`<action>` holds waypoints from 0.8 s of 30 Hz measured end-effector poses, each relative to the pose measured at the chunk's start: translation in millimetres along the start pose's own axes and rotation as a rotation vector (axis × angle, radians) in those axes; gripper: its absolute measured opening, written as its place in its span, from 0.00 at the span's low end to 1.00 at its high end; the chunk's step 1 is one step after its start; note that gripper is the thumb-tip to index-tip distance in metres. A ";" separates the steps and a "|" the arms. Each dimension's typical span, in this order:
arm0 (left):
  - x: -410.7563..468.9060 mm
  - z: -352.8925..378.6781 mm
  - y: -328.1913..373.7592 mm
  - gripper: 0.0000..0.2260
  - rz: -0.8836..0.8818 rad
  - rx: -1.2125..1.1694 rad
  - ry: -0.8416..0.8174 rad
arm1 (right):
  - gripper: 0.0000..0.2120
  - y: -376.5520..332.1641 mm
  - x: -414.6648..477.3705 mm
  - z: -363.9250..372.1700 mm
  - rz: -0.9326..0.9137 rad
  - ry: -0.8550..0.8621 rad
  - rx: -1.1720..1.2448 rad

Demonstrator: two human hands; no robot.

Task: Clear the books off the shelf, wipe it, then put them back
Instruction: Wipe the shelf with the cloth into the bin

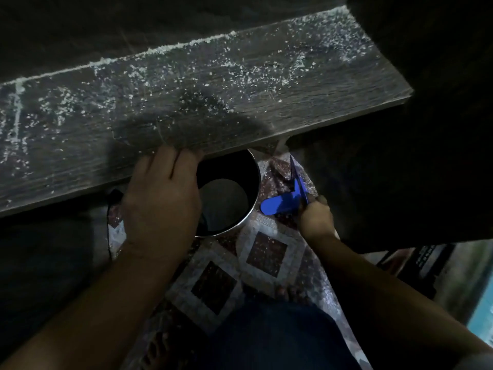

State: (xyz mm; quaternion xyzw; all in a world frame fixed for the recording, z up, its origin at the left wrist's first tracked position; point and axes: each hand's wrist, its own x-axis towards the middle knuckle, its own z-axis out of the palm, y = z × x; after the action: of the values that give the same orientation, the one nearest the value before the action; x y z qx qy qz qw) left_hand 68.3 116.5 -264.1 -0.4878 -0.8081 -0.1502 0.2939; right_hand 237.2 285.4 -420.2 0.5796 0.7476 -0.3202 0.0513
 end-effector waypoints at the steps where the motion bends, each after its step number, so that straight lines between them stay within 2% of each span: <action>1: -1.6 1.7 -1.2 0.03 0.006 0.010 0.018 | 0.16 3.8 2.5 2.6 0.009 -0.011 -0.007; 7: -5.8 9.5 1.8 0.03 -0.013 0.052 0.099 | 0.14 20.9 12.6 20.4 0.129 0.014 0.054; 14: -5.7 10.3 2.9 0.06 0.011 0.081 0.089 | 0.20 0.5 -6.4 -7.8 0.159 -0.354 -0.170; 17: -5.7 10.3 3.3 0.05 0.019 0.081 0.076 | 0.19 -24.5 -29.6 -36.3 0.157 -0.356 -0.202; 19: -4.5 8.0 2.1 0.08 0.023 0.087 0.018 | 0.19 -43.2 -51.2 -63.1 0.133 -0.285 -0.182; 21: -1.6 1.5 2.8 0.10 0.009 0.076 -0.093 | 0.20 -60.8 -74.4 -93.2 0.023 -0.231 -0.148; 24: 14.1 -19.6 9.4 0.09 -0.034 0.041 -0.384 | 0.18 -91.2 -118.7 -151.4 -0.158 -0.125 -0.124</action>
State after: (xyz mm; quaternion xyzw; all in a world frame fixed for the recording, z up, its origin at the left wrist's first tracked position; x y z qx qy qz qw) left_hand 78.0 120.5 -240.5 -0.4875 -0.8604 -0.0430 0.1418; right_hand 238.0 256.7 -209.2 0.4937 0.8046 -0.3118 0.1084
